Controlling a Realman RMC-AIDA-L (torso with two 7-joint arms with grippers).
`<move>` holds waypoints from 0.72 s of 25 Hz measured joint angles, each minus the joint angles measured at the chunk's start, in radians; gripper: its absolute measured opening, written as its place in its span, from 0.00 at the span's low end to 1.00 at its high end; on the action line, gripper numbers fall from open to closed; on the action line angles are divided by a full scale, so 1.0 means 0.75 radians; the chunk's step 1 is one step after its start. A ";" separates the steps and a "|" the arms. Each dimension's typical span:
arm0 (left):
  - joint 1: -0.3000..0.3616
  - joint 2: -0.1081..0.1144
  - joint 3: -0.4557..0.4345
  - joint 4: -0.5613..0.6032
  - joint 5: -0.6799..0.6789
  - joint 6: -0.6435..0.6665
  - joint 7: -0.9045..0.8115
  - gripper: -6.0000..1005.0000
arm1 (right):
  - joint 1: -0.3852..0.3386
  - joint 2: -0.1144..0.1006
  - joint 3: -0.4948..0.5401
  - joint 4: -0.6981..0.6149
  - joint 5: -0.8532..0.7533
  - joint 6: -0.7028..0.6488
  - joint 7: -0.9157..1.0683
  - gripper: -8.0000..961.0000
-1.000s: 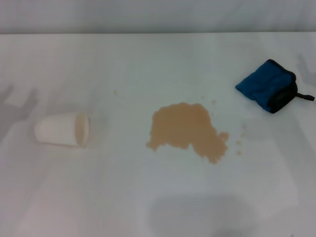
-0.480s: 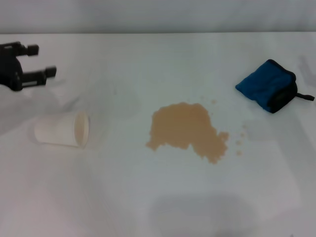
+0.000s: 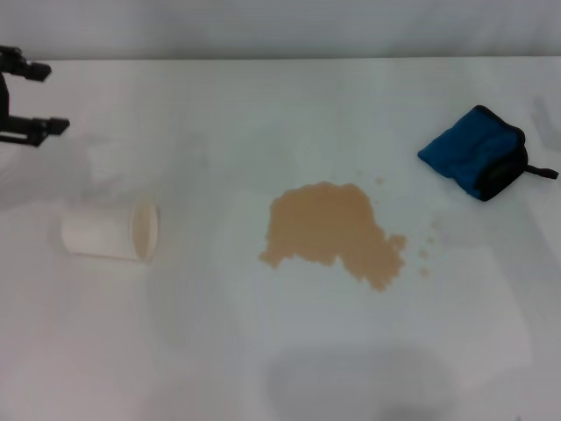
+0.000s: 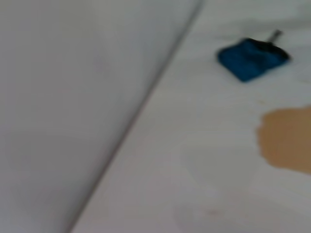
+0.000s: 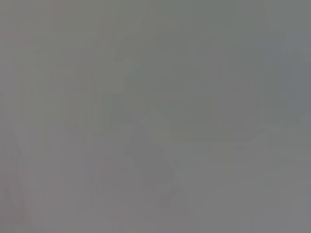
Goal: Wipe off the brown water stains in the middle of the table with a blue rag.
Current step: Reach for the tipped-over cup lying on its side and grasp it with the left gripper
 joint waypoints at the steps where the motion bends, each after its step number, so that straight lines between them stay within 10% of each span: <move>1: -0.019 0.005 0.001 0.009 0.032 0.033 -0.015 0.73 | 0.001 0.000 0.000 0.000 0.001 0.002 0.000 0.74; 18: -0.177 -0.082 0.159 0.014 0.513 0.263 -0.106 0.73 | 0.040 0.005 0.000 0.000 0.002 0.059 0.002 0.74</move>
